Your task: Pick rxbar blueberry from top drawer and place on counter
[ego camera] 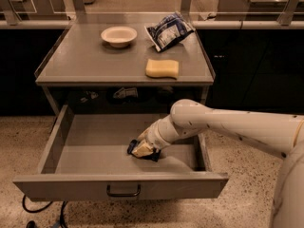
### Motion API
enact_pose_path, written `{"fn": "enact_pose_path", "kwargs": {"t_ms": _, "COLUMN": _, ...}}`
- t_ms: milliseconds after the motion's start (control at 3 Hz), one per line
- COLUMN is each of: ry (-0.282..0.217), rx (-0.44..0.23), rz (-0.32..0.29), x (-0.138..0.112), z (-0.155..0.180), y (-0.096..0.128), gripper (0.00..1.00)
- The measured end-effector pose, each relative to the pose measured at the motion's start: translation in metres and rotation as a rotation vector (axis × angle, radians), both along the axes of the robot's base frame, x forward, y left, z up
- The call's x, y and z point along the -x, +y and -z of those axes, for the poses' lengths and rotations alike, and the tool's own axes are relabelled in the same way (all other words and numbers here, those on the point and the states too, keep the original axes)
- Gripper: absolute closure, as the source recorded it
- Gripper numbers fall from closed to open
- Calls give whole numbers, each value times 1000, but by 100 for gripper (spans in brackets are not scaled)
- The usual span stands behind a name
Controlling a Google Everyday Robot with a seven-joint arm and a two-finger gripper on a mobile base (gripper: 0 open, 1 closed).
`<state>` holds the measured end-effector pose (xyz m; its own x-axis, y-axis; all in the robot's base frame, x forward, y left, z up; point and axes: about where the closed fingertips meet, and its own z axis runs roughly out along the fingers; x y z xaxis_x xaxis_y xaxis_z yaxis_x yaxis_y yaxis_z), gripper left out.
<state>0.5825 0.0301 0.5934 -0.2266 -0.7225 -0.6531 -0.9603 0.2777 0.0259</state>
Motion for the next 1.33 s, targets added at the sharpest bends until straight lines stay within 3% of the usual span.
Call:
{"fn": "enact_pose_path", "kwargs": {"t_ms": 333, "ry": -9, "rx": 35, "rz": -5, "x": 3, "z": -8, "y": 7, "gripper": 100}}
{"fn": "enact_pose_path", "kwargs": {"t_ms": 667, "ry": -48, "rx": 86, "rz": -22, "x": 5, "z": -48, "y": 22, "gripper": 100}}
{"fn": "enact_pose_path", "kwargs": {"t_ms": 1333, "ry": -167, "rx": 155, "rz": -53, "x": -29, "z": -178, "y": 46, "gripper": 100}}
